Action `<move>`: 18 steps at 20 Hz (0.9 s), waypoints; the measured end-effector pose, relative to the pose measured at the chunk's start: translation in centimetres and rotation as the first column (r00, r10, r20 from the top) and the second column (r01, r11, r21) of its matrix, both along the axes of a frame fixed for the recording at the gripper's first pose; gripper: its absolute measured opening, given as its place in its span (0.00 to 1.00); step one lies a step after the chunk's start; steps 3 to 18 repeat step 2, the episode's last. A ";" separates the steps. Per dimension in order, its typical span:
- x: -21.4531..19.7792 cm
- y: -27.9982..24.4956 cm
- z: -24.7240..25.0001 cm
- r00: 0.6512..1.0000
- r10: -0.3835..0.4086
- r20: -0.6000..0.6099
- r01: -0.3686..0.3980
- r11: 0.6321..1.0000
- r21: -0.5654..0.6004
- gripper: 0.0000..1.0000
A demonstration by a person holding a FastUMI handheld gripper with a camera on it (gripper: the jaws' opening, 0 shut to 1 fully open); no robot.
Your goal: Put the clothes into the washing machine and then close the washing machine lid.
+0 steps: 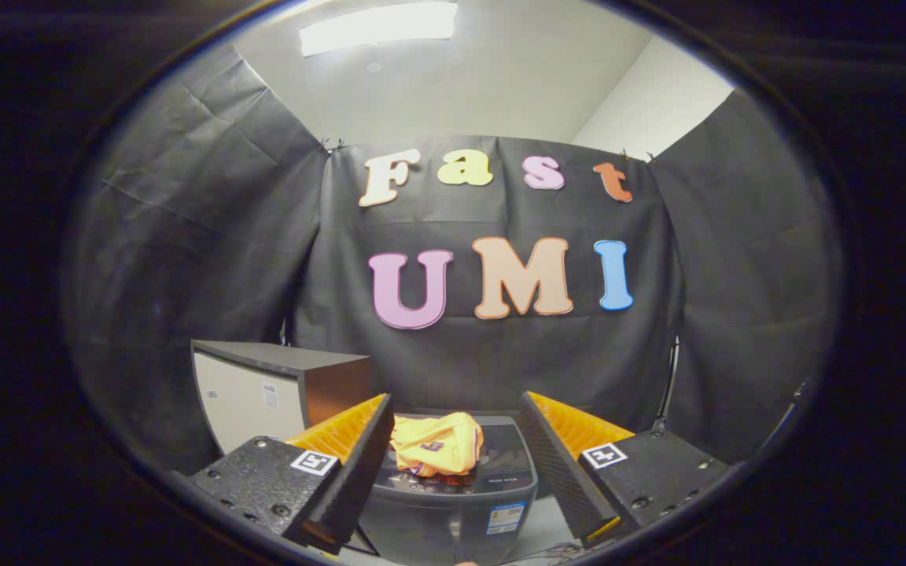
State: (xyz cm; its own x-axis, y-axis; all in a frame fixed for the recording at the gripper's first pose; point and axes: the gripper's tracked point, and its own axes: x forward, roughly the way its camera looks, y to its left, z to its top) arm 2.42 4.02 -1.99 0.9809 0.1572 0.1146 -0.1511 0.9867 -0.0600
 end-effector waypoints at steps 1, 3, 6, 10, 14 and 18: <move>0.3 0.8 0.2 1.000 0.012 -0.003 -0.012 1.000 0.008 0.97; 0.5 1.2 0.6 1.000 0.019 0.002 -0.019 1.000 0.014 0.97; 0.5 1.2 0.6 1.000 0.019 0.002 -0.019 1.000 0.014 0.97; 0.5 1.2 0.6 1.000 0.019 0.002 -0.019 1.000 0.014 0.97; 0.5 1.2 0.6 1.000 0.019 0.002 -0.019 1.000 0.014 0.97; 0.5 1.2 0.6 1.000 0.019 0.002 -0.019 1.000 0.014 0.97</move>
